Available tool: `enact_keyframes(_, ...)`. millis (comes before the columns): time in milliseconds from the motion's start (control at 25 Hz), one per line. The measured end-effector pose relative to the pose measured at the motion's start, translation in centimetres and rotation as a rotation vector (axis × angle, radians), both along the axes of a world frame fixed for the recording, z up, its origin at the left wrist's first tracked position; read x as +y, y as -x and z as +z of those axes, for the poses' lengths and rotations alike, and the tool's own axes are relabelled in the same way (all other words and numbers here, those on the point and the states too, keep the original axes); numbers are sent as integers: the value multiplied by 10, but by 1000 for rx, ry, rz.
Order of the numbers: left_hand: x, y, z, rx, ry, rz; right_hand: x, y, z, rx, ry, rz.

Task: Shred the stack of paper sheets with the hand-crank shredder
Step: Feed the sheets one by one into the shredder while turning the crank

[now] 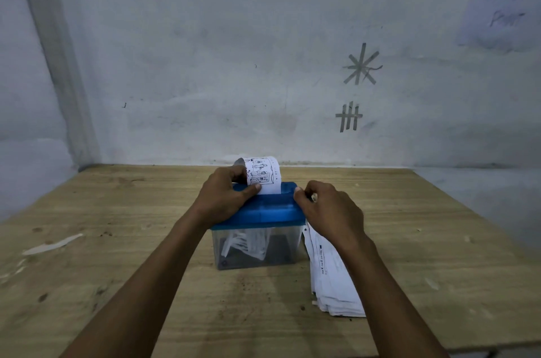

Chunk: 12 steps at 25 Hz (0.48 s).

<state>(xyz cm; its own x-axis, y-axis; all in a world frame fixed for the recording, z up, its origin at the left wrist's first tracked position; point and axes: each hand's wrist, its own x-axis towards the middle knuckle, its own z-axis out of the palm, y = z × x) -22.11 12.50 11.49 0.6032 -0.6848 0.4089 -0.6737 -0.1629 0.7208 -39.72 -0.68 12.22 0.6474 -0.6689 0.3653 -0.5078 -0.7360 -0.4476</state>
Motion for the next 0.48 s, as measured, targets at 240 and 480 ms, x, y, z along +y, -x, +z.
enact_keyframes(240,4,0,3,-16,-16,-28,-28,-27,40,313,-89,71)
enact_keyframes(480,2,4,6,-82,-147,18,-52,6,52,287,-417,387)
